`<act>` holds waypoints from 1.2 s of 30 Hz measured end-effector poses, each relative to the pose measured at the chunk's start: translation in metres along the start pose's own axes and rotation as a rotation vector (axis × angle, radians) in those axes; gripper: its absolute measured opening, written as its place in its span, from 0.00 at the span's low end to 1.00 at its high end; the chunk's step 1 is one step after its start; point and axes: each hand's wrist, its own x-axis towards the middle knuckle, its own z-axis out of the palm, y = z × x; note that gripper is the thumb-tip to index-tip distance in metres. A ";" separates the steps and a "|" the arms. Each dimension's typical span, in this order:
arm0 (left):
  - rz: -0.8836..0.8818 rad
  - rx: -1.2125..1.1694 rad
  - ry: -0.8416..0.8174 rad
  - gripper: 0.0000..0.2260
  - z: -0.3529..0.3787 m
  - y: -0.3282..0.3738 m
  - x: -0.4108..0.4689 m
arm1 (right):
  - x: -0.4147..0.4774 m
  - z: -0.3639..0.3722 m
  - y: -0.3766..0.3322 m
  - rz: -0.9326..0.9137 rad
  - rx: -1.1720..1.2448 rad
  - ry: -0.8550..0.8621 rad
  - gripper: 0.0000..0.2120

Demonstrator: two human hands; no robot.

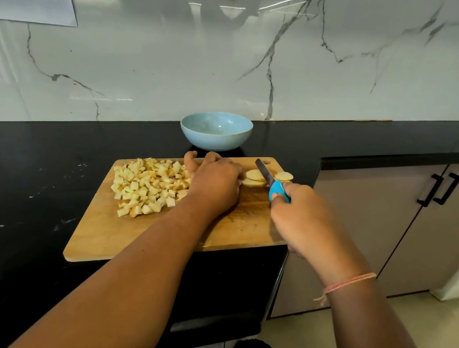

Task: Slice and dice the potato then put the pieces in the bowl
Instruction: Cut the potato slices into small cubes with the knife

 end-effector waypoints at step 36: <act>-0.316 -0.080 0.079 0.13 -0.011 -0.016 -0.007 | -0.003 0.023 -0.039 -0.065 -0.242 -0.127 0.16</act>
